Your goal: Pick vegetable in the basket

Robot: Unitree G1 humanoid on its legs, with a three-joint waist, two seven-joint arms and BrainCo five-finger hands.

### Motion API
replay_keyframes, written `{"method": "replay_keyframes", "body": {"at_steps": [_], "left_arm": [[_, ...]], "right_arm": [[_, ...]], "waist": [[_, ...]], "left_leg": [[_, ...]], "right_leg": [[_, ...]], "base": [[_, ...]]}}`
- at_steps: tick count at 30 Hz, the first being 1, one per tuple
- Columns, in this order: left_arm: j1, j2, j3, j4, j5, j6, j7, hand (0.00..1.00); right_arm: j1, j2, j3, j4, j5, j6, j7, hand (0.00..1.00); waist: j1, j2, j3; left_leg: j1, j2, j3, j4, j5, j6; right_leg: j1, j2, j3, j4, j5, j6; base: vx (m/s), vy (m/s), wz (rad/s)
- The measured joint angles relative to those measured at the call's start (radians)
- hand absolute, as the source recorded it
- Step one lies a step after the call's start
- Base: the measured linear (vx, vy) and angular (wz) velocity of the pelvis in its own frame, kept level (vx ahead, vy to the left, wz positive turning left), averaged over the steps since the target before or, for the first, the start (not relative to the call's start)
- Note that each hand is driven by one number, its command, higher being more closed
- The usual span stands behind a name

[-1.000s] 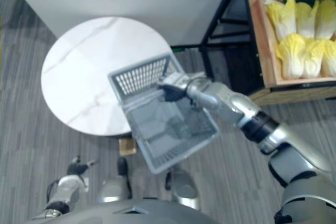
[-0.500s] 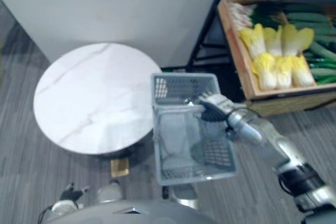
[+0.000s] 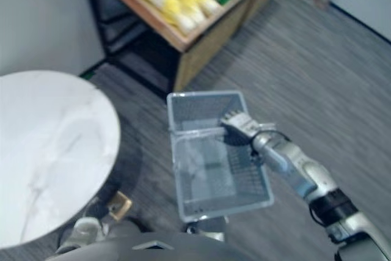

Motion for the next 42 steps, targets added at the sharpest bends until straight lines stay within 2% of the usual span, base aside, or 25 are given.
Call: {"method": "replay_keyframes", "body": {"at_steps": [2, 3, 5, 6, 7, 9, 10, 11, 13, 15, 17, 18, 19, 21, 27, 29, 30, 32, 33, 34, 35, 36, 37, 39, 42], "left_arm": [[0.0, -0.006, 0.005, 0.018, 0.016, 0.008, -0.002, 0.0], [0.001, -0.028, 0.009, 0.028, 0.028, 0.018, -0.003, 0.0], [0.005, -0.043, 0.008, 0.041, 0.037, 0.022, -0.009, 0.0], [0.005, -0.043, 0.008, 0.043, 0.038, 0.022, -0.012, 0.0], [0.006, -0.039, 0.01, 0.042, 0.04, 0.022, -0.017, 0.0], [0.02, -0.034, 0.012, 0.041, 0.04, 0.022, -0.019, 0.0], [0.039, -0.035, 0.023, 0.042, 0.033, 0.016, -0.019, 0.0], [0.048, -0.048, 0.029, 0.034, 0.035, 0.009, -0.018, 0.0], [0.069, -0.06, 0.035, 0.034, 0.035, 0.005, -0.018, 0.0], [0.085, -0.073, 0.049, 0.033, 0.032, -0.007, -0.019, 0.0], [0.085, -0.079, 0.049, 0.033, 0.033, -0.01, -0.025, 0.0], [0.083, -0.09, 0.051, 0.029, 0.032, -0.011, -0.031, 0.0], [0.086, -0.096, 0.065, 0.018, 0.033, -0.01, -0.033, 0.0], [0.084, -0.094, 0.078, 0.014, 0.033, -0.011, -0.035, 0.0], [0.091, -0.107, 0.094, 0.01, 0.033, -0.009, -0.035, 0.0], [0.09, -0.106, 0.074, 0.008, 0.033, -0.009, -0.034, 0.0], [0.092, -0.105, 0.066, 0.009, 0.034, -0.009, -0.034, 0.0], [0.094, -0.1, 0.018, 0.01, 0.035, -0.009, -0.031, 0.0], [0.095, -0.094, 0.004, 0.01, 0.035, -0.009, -0.031, 0.0], [0.092, -0.075, -0.016, 0.006, 0.035, -0.01, -0.032, 0.0], [0.092, -0.062, -0.03, 0.006, 0.035, -0.009, -0.032, 0.0], [0.088, -0.049, -0.049, 0.005, 0.035, -0.008, -0.033, 0.0], [0.078, -0.03, -0.057, 0.003, 0.034, -0.007, -0.034, 0.0], [0.056, -0.031, -0.059, -0.004, 0.033, -0.003, -0.034, 0.0], [0.02, -0.041, -0.057, -0.021, 0.031, -0.002, -0.036, 0.0]], "right_arm": [[-0.009, -0.02, 0.0, 0.009, -0.01, 0.0, -0.005, 1.0], [-0.005, -0.033, 0.0, 0.025, -0.01, 0.002, -0.005, 1.0], [0.041, -0.05, -0.001, 0.027, -0.013, 0.023, -0.007, 1.0], [0.053, -0.052, -0.003, 0.027, -0.013, 0.026, -0.007, 1.0], [0.06, -0.051, -0.003, 0.027, -0.014, 0.029, -0.007, 1.0], [0.053, -0.043, 0.002, 0.027, -0.014, 0.027, -0.01, 1.0], [0.038, -0.034, 0.019, 0.029, -0.014, 0.03, -0.019, 1.0], [0.021, -0.031, 0.04, 0.032, -0.014, 0.032, -0.024, 1.0], [-0.003, -0.01, 0.08, 0.048, -0.014, 0.032, -0.03, 1.0], [-0.003, -0.004, 0.111, 0.049, -0.013, 0.03, -0.035, 1.0], [-0.002, -0.005, 0.117, 0.049, -0.013, 0.03, -0.033, 1.0], [-0.001, -0.019, 0.114, 0.049, -0.01, 0.03, -0.033, 1.0], [0.01, -0.015, 0.115, 0.047, -0.01, 0.032, -0.033, 1.0], [0.018, -0.031, 0.113, 0.037, -0.007, 0.029, -0.033, 1.0], [-0.001, -0.035, 0.098, 0.092, -0.005, 0.006, -0.023, 1.0], [0.021, -0.034, 0.058, 0.132, -0.009, 0.0, -0.019, 1.0], [0.022, -0.034, 0.053, 0.148, -0.011, 0.004, -0.015, 1.0], [0.03, -0.011, 0.015, 0.206, -0.034, 0.036, -0.014, 1.0], [0.03, 0.0, 0.008, 0.219, -0.045, 0.039, -0.014, 1.0], [0.033, 0.022, -0.013, 0.232, -0.061, 0.046, -0.016, 1.0], [0.035, 0.032, -0.02, 0.238, -0.075, 0.052, -0.019, 1.0], [0.052, 0.055, -0.04, 0.253, -0.091, 0.054, -0.03, 1.0], [0.065, 0.077, -0.051, 0.278, -0.1, 0.058, -0.038, 1.0], [0.064, 0.084, -0.058, 0.317, -0.101, 0.058, -0.046, 1.0], [0.054, 0.126, -0.13, 0.378, -0.12, 0.07, -0.066, 1.0]], "waist": [[0.001, 0.02, -0.014], [-0.001, 0.054, -0.02], [-0.007, 0.095, -0.039], [-0.009, 0.099, -0.04], [-0.012, 0.102, -0.04], [0.01, 0.099, -0.038], [0.021, 0.085, -0.03], [0.031, 0.09, -0.027], [0.043, 0.095, -0.027], [0.051, 0.103, -0.025], [0.044, 0.119, -0.02], [0.042, 0.149, -0.02], [0.053, 0.144, -0.021], [0.048, 0.13, -0.01], [0.067, 0.145, 0.001], [0.067, 0.13, 0.009], [0.069, 0.134, 0.008], [0.071, 0.149, 0.008], [0.065, 0.144, 0.009], [0.058, 0.129, 0.018], [0.053, 0.116, 0.025], [0.043, 0.103, 0.034], [0.039, 0.105, 0.035], [0.026, 0.119, 0.044], [0.022, 0.139, 0.062]], "left_leg": [[-0.001, 0.015, 0.061, 0.016, 0.022, -0.013], [-0.003, 0.042, 0.06, 0.027, 0.036, -0.018], [0.002, 0.112, 0.046, 0.088, 0.046, -0.018], [0.003, 0.138, 0.03, 0.12, 0.05, -0.018], [0.001, 0.197, -0.014, 0.203, 0.071, -0.013], [-0.02, 0.247, -0.18, 0.323, 0.139, 0.014], [-0.073, 0.217, -0.391, 0.392, 0.113, 0.005], [-0.112, 0.136, -0.582, 0.421, 0.038, -0.011], [-0.137, 0.019, -0.761, 0.372, -0.036, -0.024], [-0.15, -0.035, -0.823, 0.255, -0.052, -0.024], [-0.179, -0.057, -0.844, 0.106, -0.03, -0.019], [-0.206, -0.071, -0.869, -0.002, 0.048, -0.025], [-0.2, -0.084, -0.873, -0.01, 0.043, -0.053], [-0.21, -0.128, -0.878, -0.038, 0.04, -0.049], [-0.211, -0.224, -0.884, -0.037, 0.028, -0.008], [-0.192, -0.258, -0.906, -0.039, -0.001, 0.015], [-0.179, -0.263, -0.905, -0.042, -0.01, 0.02], [-0.117, -0.268, -0.901, -0.074, -0.035, 0.04], [-0.1, -0.275, -0.901, -0.08, -0.043, 0.043], [-0.067, -0.298, -0.899, -0.091, -0.056, 0.056], [-0.052, -0.309, -0.902, -0.093, -0.062, 0.065], [-0.021, -0.317, -0.915, -0.094, -0.076, 0.081], [-0.001, -0.314, -0.933, -0.094, -0.084, 0.091], [0.038, -0.298, -0.956, -0.115, -0.089, 0.098], [0.084, -0.28, -0.965, -0.154, -0.089, 0.098]], "right_leg": [[0.027, 0.067, 0.014, -0.171, -0.005, 0.014], [0.034, 0.107, 0.03, -0.219, 0.02, 0.018], [0.061, 0.163, 0.034, -0.249, 0.018, 0.006], [0.072, 0.177, 0.034, -0.253, 0.014, -0.001], [0.084, 0.2, 0.052, -0.252, 0.002, -0.019], [0.101, 0.22, 0.122, -0.251, -0.005, -0.037], [0.107, 0.216, 0.186, -0.251, -0.01, -0.047], [0.101, 0.209, 0.247, -0.254, -0.017, -0.061], [0.088, 0.211, 0.328, -0.254, -0.018, -0.066], [0.09, 0.224, 0.364, -0.27, -0.009, -0.079], [0.086, 0.234, 0.367, -0.269, -0.009, -0.078], [0.082, 0.249, 0.383, -0.267, -0.005, -0.07], [0.086, 0.245, 0.402, -0.272, 0.004, -0.056], [0.087, 0.208, 0.399, -0.315, 0.039, -0.003], [0.092, 0.118, 0.386, -0.332, 0.043, 0.067], [0.086, 0.082, 0.381, -0.257, 0.0, 0.114], [0.08, 0.076, 0.387, -0.223, -0.007, 0.12], [-0.002, 0.06, 0.422, 0.023, -0.028, 0.087], [-0.032, 0.047, 0.428, 0.108, -0.032, 0.075], [-0.096, 0.012, 0.437, 0.284, -0.033, 0.013], [-0.124, -0.007, 0.445, 0.36, -0.021, -0.015], [-0.164, -0.011, 0.476, 0.466, -0.004, -0.023], [-0.188, 0.008, 0.479, 0.514, -0.032, -0.026], [-0.212, 0.045, 0.419, 0.48, -0.109, -0.028], [-0.236, 0.115, 0.352, 0.248, -0.109, -0.021]], "base": [[-0.14, -0.426, -1.1], [-0.08, -0.243, -0.58], [-0.07, -0.203, -0.29], [-0.06, -0.193, -0.2], [-0.08, -0.217, -0.51], [-0.08, -0.184, -0.97], [-0.03, -0.057, -1.41], [-0.02, -0.025, -1.45], [0.02, 0.03, -1.4], [0.04, 0.075, -1.18], [0.03, 0.162, -0.66], [0.05, 0.187, -0.43], [0.09, 0.189, -0.29], [0.14, 0.159, 0.14], [0.16, 0.167, 0.17], [0.15, 0.128, 0.22], [0.15, 0.14, 0.03], [0.14, 0.214, -0.06], [0.13, 0.258, 0.01], [0.07, 0.149, 0.1], [0.15, 0.14, 0.19], [0.23, 0.09, 0.32], [0.33, 0.082, 0.34], [0.33, 0.037, 0.39], [0.3, -0.023, 0.28]]}}
